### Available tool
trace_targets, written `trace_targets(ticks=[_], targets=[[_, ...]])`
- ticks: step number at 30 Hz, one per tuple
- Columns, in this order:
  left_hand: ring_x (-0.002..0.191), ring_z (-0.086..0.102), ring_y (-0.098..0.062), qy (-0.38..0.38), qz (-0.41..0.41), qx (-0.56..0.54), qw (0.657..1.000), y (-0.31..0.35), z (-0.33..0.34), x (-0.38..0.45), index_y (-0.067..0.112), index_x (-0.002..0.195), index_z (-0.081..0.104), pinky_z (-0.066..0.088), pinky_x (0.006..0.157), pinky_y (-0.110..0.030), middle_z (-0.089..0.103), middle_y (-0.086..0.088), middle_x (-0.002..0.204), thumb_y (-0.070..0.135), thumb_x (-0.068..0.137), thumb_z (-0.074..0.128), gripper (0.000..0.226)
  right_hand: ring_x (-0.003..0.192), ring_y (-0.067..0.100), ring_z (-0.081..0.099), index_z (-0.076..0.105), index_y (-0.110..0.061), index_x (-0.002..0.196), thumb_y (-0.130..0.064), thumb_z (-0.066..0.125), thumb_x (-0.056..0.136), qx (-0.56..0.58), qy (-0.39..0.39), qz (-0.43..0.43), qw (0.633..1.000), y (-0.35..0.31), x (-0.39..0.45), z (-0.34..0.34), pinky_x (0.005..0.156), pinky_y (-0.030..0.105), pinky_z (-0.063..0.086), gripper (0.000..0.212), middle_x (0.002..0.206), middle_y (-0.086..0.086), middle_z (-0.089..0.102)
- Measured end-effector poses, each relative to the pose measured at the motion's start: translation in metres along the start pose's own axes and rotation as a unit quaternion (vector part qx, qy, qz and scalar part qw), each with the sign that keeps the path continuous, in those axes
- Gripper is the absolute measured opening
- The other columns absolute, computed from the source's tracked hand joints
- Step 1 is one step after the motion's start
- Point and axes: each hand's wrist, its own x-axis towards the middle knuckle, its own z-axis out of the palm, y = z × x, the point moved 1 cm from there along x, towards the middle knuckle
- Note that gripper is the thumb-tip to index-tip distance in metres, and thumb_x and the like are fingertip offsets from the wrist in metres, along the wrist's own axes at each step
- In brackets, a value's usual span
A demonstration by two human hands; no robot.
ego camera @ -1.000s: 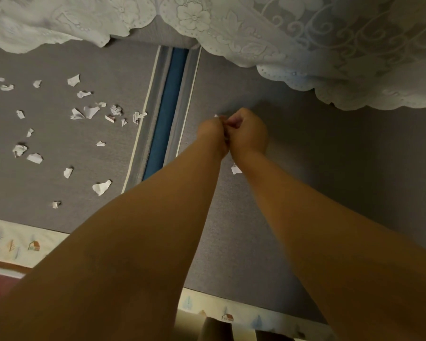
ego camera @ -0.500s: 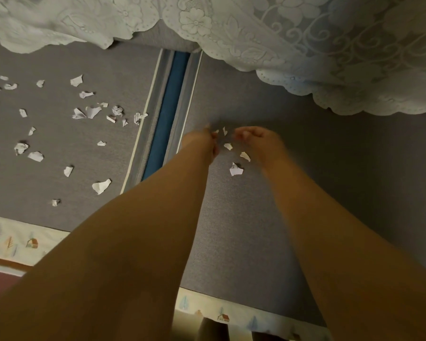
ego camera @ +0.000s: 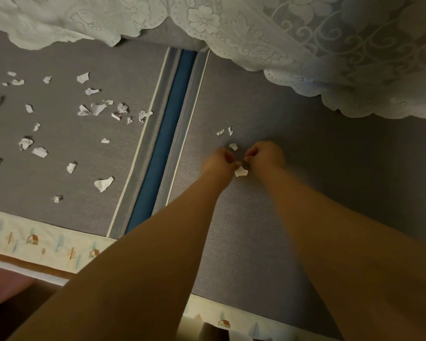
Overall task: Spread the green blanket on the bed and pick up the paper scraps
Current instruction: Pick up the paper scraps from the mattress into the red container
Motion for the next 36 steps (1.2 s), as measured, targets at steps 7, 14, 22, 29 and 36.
trace_targets(ticks=[7, 14, 22, 29, 36], targets=[[0.088, 0.06, -0.019, -0.007, 0.05, 0.167, 0.985, -0.002, 0.019, -0.001, 0.017, 0.113, 0.057, 0.045, 0.07, -0.028, 0.06, -0.002, 0.094, 0.019, 0.093, 0.055, 0.02, 0.1, 0.02, 0.064, 0.065, -0.014, 0.112, -0.014, 0.072, 0.084, 0.211, 0.0, -0.038, 0.977, -0.013, 0.009, 0.001, 0.091, 0.035, 0.052, 0.029, 0.111, 0.007, 0.069], [0.093, 0.063, -0.022, 0.005, 0.055, 0.129, 0.99, -0.003, 0.016, 0.003, 0.019, 0.126, 0.05, 0.042, 0.07, -0.028, 0.066, -0.005, 0.104, 0.02, 0.094, 0.055, 0.033, 0.101, 0.026, 0.065, 0.073, -0.017, 0.099, -0.01, 0.064, 0.087, 0.051, 0.012, -0.043, 0.998, -0.026, 0.015, 0.013, 0.091, 0.031, 0.052, 0.017, 0.109, 0.008, 0.071], [0.096, 0.064, -0.019, -0.034, 0.094, 0.19, 0.977, 0.001, 0.024, 0.005, 0.02, 0.117, 0.055, 0.052, 0.085, -0.033, 0.066, -0.001, 0.103, 0.022, 0.089, 0.062, 0.029, 0.1, 0.026, 0.066, 0.073, -0.016, 0.098, -0.019, 0.066, 0.089, 0.078, 0.05, -0.046, 0.995, -0.046, 0.029, -0.006, 0.089, 0.035, 0.053, 0.012, 0.105, 0.007, 0.072], [0.087, 0.063, -0.022, 0.049, 0.086, 0.13, 0.987, 0.0, 0.013, 0.006, 0.016, 0.119, 0.055, 0.054, 0.074, -0.034, 0.063, -0.002, 0.092, 0.019, 0.098, 0.044, 0.024, 0.104, 0.026, 0.066, 0.068, -0.015, 0.11, -0.014, 0.067, 0.087, 0.09, 0.028, -0.028, 0.995, -0.056, 0.039, 0.001, 0.094, 0.035, 0.052, 0.022, 0.11, 0.009, 0.071], [0.073, 0.055, -0.016, 0.145, -0.014, -0.022, 0.989, 0.007, -0.028, 0.037, 0.014, 0.102, 0.051, 0.043, 0.056, -0.025, 0.059, -0.002, 0.086, 0.015, 0.096, 0.047, 0.007, 0.102, 0.026, 0.066, 0.072, -0.012, 0.102, -0.02, 0.068, 0.089, 0.194, 0.026, 0.007, 0.981, -0.054, 0.035, 0.001, 0.092, 0.036, 0.053, 0.016, 0.108, 0.009, 0.071]])
